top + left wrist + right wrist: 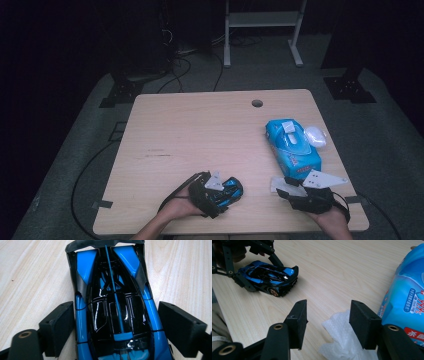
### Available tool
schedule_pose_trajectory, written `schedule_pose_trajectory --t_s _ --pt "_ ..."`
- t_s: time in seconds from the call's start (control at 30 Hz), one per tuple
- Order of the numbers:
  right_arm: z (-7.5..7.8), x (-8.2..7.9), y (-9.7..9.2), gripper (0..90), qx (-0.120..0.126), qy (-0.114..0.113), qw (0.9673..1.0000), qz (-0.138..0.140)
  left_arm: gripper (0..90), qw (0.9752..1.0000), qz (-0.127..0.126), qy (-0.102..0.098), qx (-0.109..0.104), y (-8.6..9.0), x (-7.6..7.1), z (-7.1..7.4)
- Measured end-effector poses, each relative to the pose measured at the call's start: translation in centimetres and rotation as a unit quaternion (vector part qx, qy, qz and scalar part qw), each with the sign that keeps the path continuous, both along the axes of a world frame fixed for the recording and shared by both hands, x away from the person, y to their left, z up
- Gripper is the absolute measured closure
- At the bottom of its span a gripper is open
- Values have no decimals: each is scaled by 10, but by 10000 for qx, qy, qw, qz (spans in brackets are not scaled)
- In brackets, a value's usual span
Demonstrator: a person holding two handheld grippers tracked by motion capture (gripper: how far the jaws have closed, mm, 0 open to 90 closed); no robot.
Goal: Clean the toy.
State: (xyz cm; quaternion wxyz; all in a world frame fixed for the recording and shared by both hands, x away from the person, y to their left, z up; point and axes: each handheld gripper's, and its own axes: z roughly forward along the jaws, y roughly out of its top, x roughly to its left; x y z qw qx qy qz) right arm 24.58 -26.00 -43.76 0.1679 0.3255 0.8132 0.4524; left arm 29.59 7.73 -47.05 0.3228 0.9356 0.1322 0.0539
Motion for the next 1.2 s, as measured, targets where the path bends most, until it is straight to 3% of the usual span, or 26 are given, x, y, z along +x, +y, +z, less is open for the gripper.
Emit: schedule_pose_trajectory --t_s 0.17,0.37,0.7,0.8,0.97,1.07,1.2 --pt "-1 -1 1 474 10 0 10000 19 179 9999 84 108 -33 2 1 2" --pt "-2 -1 2 473 11 -25 10000 37 231 9999 50 12 104 1 -2 4" --pt "0 -3 1 473 98 -60 9999 0 259 9995 -199 -30 231 3 -2 8" --pt "0 -3 2 474 113 -84 9999 12 264 9998 -210 7 58 3 0 12" --pt "1 -3 1 474 120 -91 9999 20 264 9996 -266 -35 71 0 1 17" --pt "1 -3 1 474 118 -102 9999 27 265 9992 -361 -106 130 -3 2 20" --pt "0 -3 0 474 141 -86 9999 15 264 9986 -396 -21 346 -5 5 15"
